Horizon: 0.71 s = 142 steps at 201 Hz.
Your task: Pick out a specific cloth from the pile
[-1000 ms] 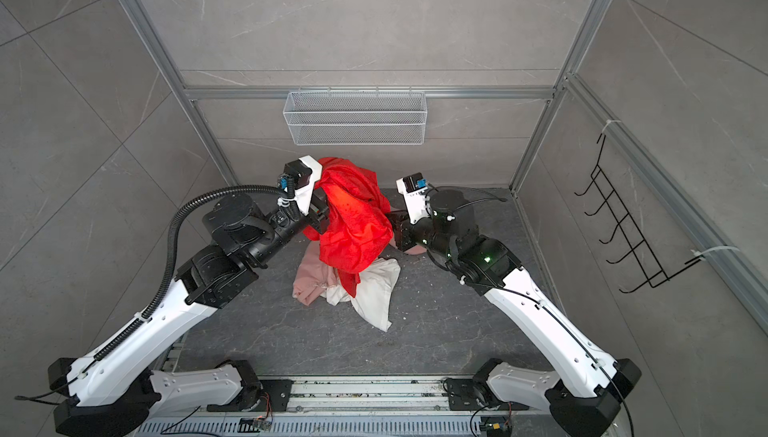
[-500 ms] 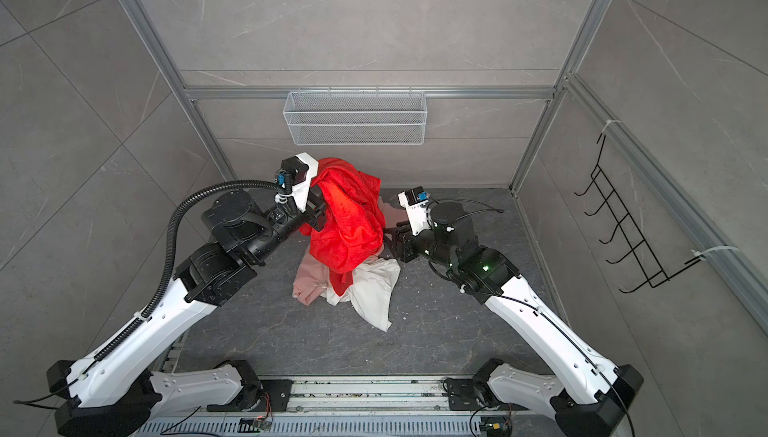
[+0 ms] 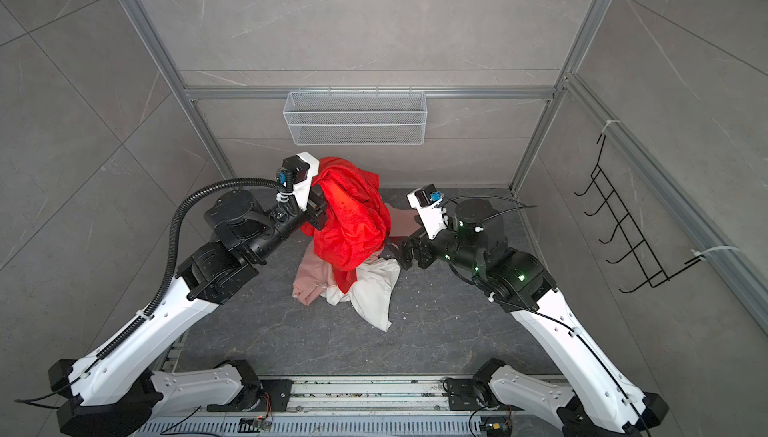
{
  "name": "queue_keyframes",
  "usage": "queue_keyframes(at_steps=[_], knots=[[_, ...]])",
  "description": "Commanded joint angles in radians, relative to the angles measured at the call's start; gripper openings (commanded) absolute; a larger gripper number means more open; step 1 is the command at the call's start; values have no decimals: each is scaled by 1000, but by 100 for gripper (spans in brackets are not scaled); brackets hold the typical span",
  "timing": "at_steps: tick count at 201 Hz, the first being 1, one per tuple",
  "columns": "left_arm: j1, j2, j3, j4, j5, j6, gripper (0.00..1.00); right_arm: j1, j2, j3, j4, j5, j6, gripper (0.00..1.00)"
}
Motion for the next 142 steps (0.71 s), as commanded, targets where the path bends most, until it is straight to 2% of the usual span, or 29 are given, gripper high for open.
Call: queue_keyframes(at_steps=[1, 30, 78, 142], knots=[[8, 0, 61, 57, 20, -21, 0, -3, 5, 63, -27, -78, -25, 100], [8, 13, 88, 43, 36, -30, 0, -2, 76, 123, 31, -205, 26, 100], [8, 30, 105, 38, 69, -78, 0, -1, 164, 94, 184, -177, 51, 100], [7, 59, 139, 43, 137, -158, 0, -2, 238, 15, 378, -278, 100, 100]])
